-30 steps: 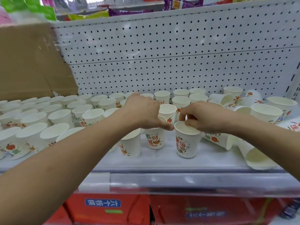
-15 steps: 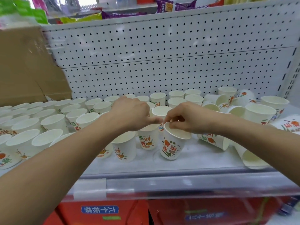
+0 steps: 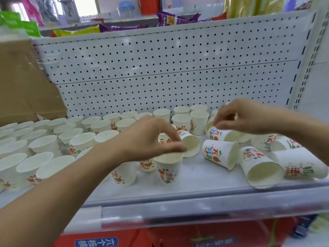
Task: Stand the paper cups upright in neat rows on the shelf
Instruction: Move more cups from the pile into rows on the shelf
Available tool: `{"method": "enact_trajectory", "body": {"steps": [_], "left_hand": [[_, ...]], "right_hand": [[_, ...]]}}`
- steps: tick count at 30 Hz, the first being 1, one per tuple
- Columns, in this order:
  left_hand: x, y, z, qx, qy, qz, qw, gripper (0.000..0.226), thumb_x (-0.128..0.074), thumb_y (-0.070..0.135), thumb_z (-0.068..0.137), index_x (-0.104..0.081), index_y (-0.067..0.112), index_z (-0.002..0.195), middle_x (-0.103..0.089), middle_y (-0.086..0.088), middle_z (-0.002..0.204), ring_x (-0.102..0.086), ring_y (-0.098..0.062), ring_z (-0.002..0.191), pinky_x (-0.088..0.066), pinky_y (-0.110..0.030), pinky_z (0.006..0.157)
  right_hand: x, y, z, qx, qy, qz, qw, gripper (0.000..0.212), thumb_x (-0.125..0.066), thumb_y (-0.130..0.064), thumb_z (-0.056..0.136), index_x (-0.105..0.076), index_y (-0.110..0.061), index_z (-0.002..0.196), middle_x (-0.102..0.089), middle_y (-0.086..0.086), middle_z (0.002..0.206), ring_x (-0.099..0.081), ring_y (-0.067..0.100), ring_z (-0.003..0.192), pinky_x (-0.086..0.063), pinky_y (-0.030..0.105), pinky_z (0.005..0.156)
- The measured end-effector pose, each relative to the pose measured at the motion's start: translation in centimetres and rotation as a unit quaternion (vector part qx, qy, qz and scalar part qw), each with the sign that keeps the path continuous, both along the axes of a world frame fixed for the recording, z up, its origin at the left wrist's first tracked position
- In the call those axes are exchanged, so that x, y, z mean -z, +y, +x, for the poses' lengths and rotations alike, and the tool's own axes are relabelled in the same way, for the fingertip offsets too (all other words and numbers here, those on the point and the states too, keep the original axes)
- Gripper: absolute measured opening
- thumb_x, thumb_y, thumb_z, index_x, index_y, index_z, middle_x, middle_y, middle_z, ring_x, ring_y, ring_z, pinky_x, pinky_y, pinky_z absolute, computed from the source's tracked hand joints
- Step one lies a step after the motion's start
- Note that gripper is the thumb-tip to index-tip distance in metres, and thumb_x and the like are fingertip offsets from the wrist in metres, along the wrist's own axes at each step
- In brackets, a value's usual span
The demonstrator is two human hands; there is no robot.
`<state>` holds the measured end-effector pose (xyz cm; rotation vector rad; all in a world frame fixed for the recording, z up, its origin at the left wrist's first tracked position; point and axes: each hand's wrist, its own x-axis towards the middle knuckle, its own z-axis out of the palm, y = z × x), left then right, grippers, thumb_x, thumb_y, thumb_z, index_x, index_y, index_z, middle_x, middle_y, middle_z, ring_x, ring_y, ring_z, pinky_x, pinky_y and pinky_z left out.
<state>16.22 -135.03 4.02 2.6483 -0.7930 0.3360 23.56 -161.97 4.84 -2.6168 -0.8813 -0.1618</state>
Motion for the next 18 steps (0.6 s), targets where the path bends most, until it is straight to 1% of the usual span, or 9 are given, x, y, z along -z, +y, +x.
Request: {"method": "enact_trajectory", "body": {"steps": [2, 4, 5, 7, 9, 11, 14, 16, 18], "left_hand": [[-0.4, -1.3, 1.5, -0.033, -0.008, -0.016, 0.999, 0.026, -0.066, 0.055, 0.08, -0.075, 0.032, 0.087, -0.071, 0.02, 0.086, -0.062, 0.008, 0.083, -0.051, -0.026, 0.078], [-0.6, -3.0, 3.8, -0.065, -0.03, 0.077, 0.994, 0.024, -0.069, 0.05, 0.08, -0.074, 0.031, 0.093, -0.071, 0.018, 0.088, -0.061, 0.004, 0.08, -0.049, -0.026, 0.076], [-0.4, -3.9, 4.9, -0.083, -0.051, 0.144, 0.985, 0.028, -0.07, 0.052, 0.078, -0.072, 0.031, 0.096, -0.07, 0.017, 0.09, -0.059, 0.001, 0.08, -0.044, -0.026, 0.077], [0.4, -5.3, 7.0, -0.111, -0.094, 0.261, 0.954, 0.034, -0.072, 0.054, 0.073, -0.068, 0.031, 0.098, -0.068, 0.013, 0.09, -0.058, -0.007, 0.082, -0.035, -0.029, 0.078], [1.1, -6.2, 8.4, -0.131, -0.117, 0.324, 0.93, 0.026, -0.072, 0.044, 0.075, -0.067, 0.029, 0.095, -0.068, 0.008, 0.09, -0.06, -0.013, 0.084, -0.029, -0.03, 0.077], [1.4, -6.7, 9.2, -0.151, -0.126, 0.327, 0.924, 0.016, -0.068, 0.032, 0.078, -0.067, 0.026, 0.092, -0.069, 0.006, 0.088, -0.061, -0.015, 0.081, -0.028, -0.03, 0.077], [1.1, -6.4, 9.7, -0.184, -0.146, 0.258, 0.937, 0.01, -0.062, 0.03, 0.085, -0.069, 0.025, 0.088, -0.069, 0.007, 0.083, -0.058, -0.014, 0.072, -0.03, -0.031, 0.077], [0.9, -6.2, 9.9, -0.21, -0.132, 0.206, 0.946, 0.015, -0.06, 0.032, 0.088, -0.073, 0.024, 0.089, -0.07, 0.007, 0.084, -0.059, -0.015, 0.072, -0.033, -0.031, 0.078], [0.9, -6.1, 10.1, -0.231, -0.092, 0.202, 0.947, 0.018, -0.059, 0.032, 0.089, -0.075, 0.024, 0.091, -0.071, 0.006, 0.087, -0.062, -0.017, 0.076, -0.037, -0.029, 0.071]], "right_hand": [[0.7, -0.7, -0.5, -0.005, 0.028, -0.078, 0.997, 0.03, -0.063, -0.014, 0.083, -0.066, -0.042, 0.095, -0.062, -0.018, 0.089, -0.055, -0.004, 0.084, -0.047, 0.017, 0.076], [1.2, -1.1, -0.6, -0.009, 0.053, -0.123, 0.991, 0.045, -0.06, -0.009, 0.079, -0.061, -0.045, 0.106, -0.055, -0.02, 0.098, -0.05, -0.005, 0.092, -0.045, 0.018, 0.081], [1.4, -1.1, -0.6, -0.01, 0.053, -0.13, 0.99, 0.046, -0.062, -0.01, 0.079, -0.06, -0.045, 0.109, -0.052, -0.021, 0.099, -0.049, -0.005, 0.092, -0.045, 0.02, 0.082], [1.9, -0.9, -0.6, -0.014, 0.027, -0.127, 0.991, 0.039, -0.066, -0.02, 0.078, -0.059, -0.044, 0.107, -0.052, -0.022, 0.095, -0.047, -0.006, 0.085, -0.042, 0.017, 0.074], [2.6, -0.7, -0.5, -0.02, -0.031, -0.122, 0.992, 0.027, -0.067, -0.027, 0.079, -0.063, -0.04, 0.103, -0.052, -0.022, 0.087, -0.047, -0.006, 0.077, -0.04, 0.016, 0.066], [3.1, -0.9, -0.2, -0.021, -0.094, -0.119, 0.988, 0.019, -0.062, -0.027, 0.083, -0.065, -0.035, 0.1, -0.052, -0.021, 0.079, -0.047, -0.001, 0.074, -0.043, 0.02, 0.066], [3.2, -1.4, 0.8, -0.013, -0.137, -0.079, 0.987, 0.015, -0.056, -0.023, 0.087, -0.067, -0.029, 0.096, -0.053, -0.018, 0.076, -0.048, 0.006, 0.074, -0.043, 0.027, 0.065], [2.7, -2.0, 1.5, -0.014, -0.118, -0.048, 0.992, 0.013, -0.057, -0.023, 0.087, -0.068, -0.028, 0.093, -0.053, -0.018, 0.073, -0.049, 0.002, 0.068, -0.037, 0.023, 0.059], [2.3, -2.1, 2.1, -0.021, -0.082, -0.033, 0.996, 0.012, -0.06, -0.024, 0.087, -0.071, -0.028, 0.091, -0.054, -0.021, 0.071, -0.051, -0.002, 0.068, -0.036, 0.019, 0.056]]}}
